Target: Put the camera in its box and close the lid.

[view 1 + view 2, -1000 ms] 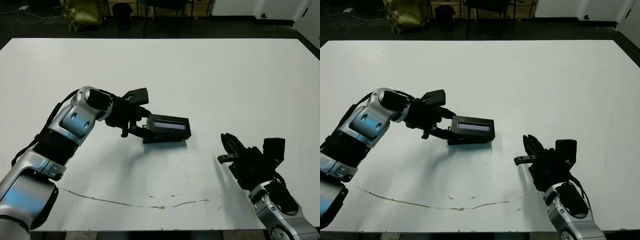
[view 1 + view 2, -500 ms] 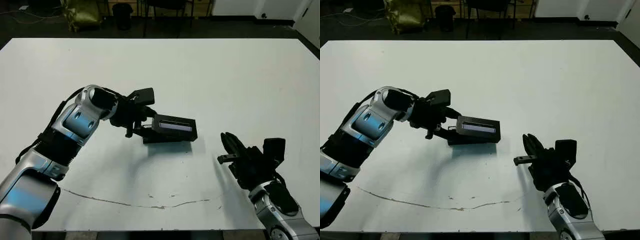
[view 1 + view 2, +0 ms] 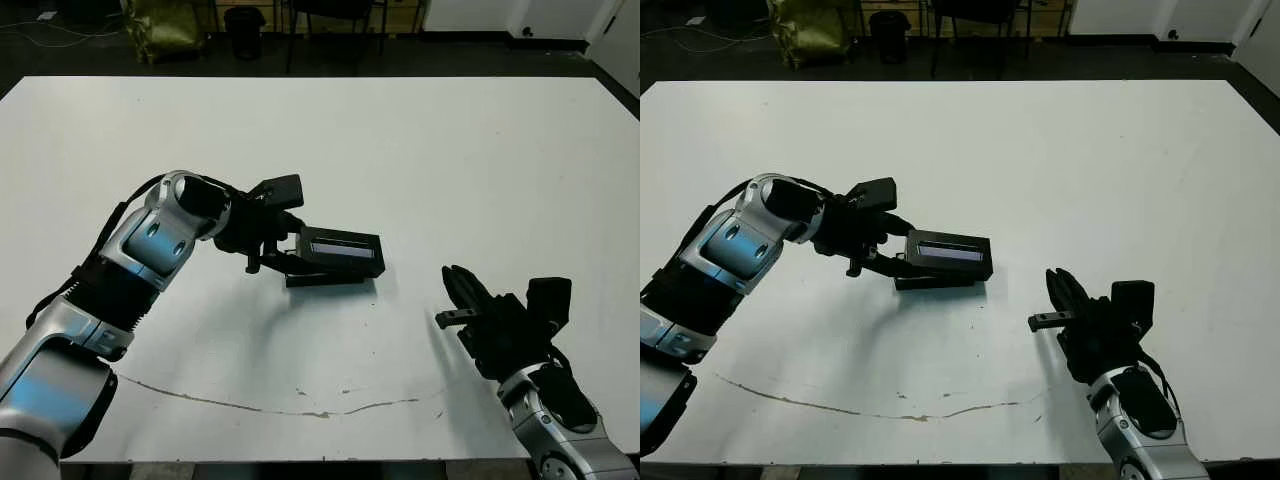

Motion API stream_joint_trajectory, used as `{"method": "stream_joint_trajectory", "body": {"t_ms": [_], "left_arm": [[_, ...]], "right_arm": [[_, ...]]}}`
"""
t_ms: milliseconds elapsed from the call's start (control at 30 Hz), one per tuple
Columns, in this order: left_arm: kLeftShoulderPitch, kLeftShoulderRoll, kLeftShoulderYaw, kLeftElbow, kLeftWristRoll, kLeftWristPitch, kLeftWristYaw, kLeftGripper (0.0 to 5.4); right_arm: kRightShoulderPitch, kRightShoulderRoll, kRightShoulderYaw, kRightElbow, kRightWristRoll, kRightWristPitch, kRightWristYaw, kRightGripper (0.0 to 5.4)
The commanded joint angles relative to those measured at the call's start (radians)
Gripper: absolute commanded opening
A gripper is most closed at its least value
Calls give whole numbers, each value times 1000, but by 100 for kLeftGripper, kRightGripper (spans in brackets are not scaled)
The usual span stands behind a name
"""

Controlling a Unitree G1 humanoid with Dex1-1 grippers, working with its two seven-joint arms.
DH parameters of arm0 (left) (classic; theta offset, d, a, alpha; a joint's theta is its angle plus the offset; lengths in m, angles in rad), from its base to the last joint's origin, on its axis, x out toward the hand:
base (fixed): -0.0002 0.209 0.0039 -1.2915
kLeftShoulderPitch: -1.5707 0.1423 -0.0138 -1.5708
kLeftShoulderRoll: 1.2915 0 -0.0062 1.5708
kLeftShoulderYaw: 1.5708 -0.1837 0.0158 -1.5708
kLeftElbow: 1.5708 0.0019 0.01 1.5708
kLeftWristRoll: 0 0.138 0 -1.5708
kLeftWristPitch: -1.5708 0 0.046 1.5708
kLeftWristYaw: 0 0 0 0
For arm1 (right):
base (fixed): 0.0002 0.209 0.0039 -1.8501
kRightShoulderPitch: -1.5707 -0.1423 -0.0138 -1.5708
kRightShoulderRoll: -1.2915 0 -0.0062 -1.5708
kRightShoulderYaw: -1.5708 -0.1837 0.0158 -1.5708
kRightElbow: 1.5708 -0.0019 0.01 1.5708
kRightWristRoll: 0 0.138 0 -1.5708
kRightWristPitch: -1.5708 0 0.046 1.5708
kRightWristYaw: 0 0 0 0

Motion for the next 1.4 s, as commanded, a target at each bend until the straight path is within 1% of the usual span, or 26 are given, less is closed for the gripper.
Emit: {"method": "stream_joint_trajectory", "body": {"t_ms": [33, 100, 233, 367, 400, 467, 533, 700, 733, 800, 900, 967, 1067, 1200, 1300, 1400], "left_arm": [[-1, 19, -10, 19, 26, 8, 8, 225], [-6, 26, -18, 17, 34, -2, 2, 225], [-23, 29, -24, 43, 31, -3, -26, 225], [-34, 35, -33, 51, 41, -4, -39, 225], [-36, 35, -34, 52, 43, -1, -40, 225], [-39, 38, -37, 54, 47, -2, -43, 225], [-40, 40, -39, 57, 52, -7, -44, 225], [-39, 48, -44, 56, 68, -13, -40, 225], [-39, 50, -43, 59, 68, -22, -40, 225], [-37, 52, -40, 70, 65, -41, -41, 225], [-36, 56, -41, 77, 69, -47, -38, 225], [-32, 60, -39, 77, 70, -60, -37, 225], [-28, 68, -38, 86, 67, -61, -44, 225], [-12, 79, -29, 110, 57, -83, -52, 225], [5, 85, -17, 122, 42, -70, -58, 225], [19, 89, -8, 141, 33, -74, -63, 225]], "right_arm": [[15, -12, 5, 7, -21, 2, -5, 0], [14, -8, -3, 9, -2, 11, 3, 0], [17, -1, 0, 10, -10, 5, -6, 0], [19, 3, -1, 0, -6, 18, -14, 0], [19, 1, 0, 6, -10, 11, -13, 0], [19, 3, -3, 32, -2, -32, 13, 0], [17, 1, -5, 25, 2, -5, 5, 0], [21, -3, 1, 8, -4, -2, -1, 0], [19, -4, -2, 4, 4, 13, -2, 0], [15, -3, -4, 6, 5, 20, -4, 0], [17, -3, 3, 2, -13, 11, -13, 0], [16, 3, 0, -3, -4, 24, -19, 0], [13, 0, -2, 3, -9, 21, -20, 0], [12, 3, -13, -7, 17, 36, -16, 0], [12, 1, -17, -15, 23, 50, -22, 0], [12, -2, -22, -4, 29, 27, -4, 0]]}}
